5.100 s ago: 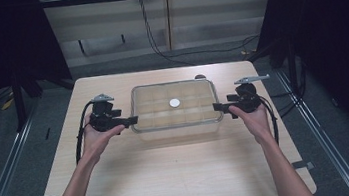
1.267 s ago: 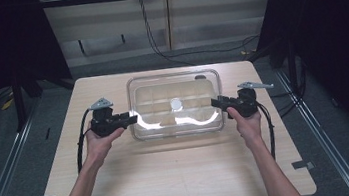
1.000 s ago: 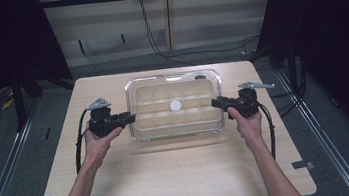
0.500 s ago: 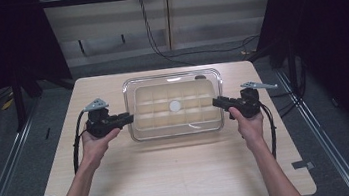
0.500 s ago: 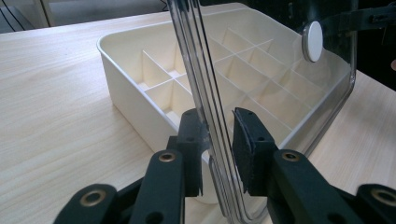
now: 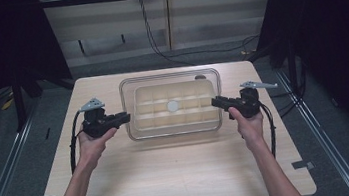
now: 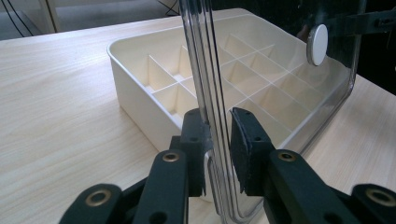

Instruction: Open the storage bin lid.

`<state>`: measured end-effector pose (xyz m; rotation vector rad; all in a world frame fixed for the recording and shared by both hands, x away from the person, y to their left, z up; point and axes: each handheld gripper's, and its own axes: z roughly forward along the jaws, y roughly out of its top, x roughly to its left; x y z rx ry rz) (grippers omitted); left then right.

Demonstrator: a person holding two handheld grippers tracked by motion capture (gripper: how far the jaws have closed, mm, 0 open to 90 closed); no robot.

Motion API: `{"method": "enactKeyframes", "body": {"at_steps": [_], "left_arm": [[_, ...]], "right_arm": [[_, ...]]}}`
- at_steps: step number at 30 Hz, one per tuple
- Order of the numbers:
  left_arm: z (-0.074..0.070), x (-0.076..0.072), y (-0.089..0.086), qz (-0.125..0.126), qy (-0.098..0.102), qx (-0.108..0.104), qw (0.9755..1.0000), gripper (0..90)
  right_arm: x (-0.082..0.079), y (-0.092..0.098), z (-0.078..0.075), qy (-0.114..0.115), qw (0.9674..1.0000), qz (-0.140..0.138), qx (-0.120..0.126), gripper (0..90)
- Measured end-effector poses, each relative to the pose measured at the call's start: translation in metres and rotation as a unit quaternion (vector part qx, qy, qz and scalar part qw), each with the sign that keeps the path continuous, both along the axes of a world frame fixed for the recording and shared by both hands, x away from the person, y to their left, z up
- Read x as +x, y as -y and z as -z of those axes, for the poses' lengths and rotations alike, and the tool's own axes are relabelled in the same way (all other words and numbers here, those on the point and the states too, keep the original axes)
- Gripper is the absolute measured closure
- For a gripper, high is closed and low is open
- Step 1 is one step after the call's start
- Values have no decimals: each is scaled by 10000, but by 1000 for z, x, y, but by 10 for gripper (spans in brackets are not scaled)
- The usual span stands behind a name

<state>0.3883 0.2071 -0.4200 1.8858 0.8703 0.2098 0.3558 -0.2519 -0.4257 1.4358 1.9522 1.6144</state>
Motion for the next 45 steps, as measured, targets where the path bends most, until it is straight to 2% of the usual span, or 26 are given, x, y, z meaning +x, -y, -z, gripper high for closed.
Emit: {"method": "enactKeyframes", "body": {"at_steps": [10,22,32,36,40,45], "left_arm": [[-7,-4,-1,48,57,-42,10000,766],[-13,-9,-3,106,91,-85,9999,767],[-15,-12,-2,97,89,-98,9999,768],[-15,-17,-2,103,50,-100,9999,768],[-16,-21,-2,97,52,-57,9999,768],[-17,-24,-1,100,46,-54,9999,766]], "right_arm": [[-4,0,-6,157,9999,26,-14,691],[-9,1,-12,160,9998,18,67,692],[-14,1,-14,127,9999,-8,36,696],[-19,1,-17,106,9999,24,40,698],[-29,0,-22,186,9998,5,-34,705],[-31,1,-22,153,9999,3,-29,704]]}}
